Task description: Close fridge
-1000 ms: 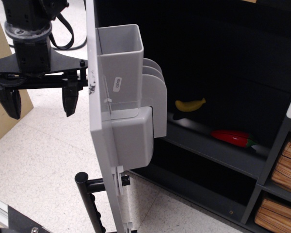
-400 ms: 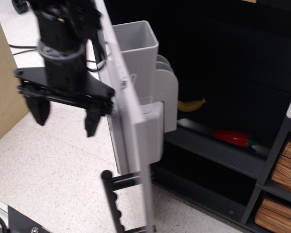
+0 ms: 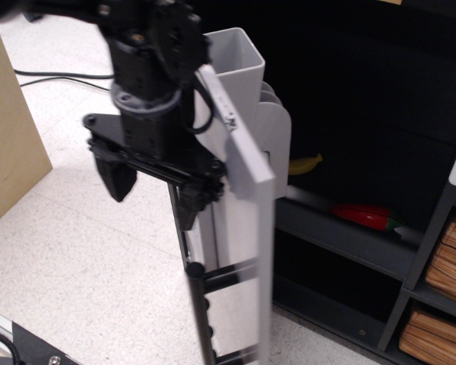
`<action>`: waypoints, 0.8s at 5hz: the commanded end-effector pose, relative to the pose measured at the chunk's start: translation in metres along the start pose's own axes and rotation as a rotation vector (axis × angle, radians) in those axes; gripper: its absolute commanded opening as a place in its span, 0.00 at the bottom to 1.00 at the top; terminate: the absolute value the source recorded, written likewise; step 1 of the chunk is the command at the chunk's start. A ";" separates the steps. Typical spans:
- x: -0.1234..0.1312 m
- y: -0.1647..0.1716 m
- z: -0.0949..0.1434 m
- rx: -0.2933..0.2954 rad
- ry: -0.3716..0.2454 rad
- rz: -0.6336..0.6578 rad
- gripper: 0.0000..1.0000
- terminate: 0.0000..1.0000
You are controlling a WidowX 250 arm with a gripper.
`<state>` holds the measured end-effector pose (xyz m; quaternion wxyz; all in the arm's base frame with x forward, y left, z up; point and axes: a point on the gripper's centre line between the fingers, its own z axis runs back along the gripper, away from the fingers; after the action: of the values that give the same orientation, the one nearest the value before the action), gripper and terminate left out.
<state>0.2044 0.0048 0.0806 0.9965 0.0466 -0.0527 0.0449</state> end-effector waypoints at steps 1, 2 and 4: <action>0.057 -0.042 -0.005 -0.045 -0.137 0.123 1.00 0.00; 0.080 -0.059 -0.009 -0.044 -0.131 0.136 1.00 0.00; 0.126 -0.076 -0.002 -0.074 -0.218 0.242 1.00 0.00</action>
<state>0.3317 -0.0608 0.0688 0.9769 0.0161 -0.1449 0.1561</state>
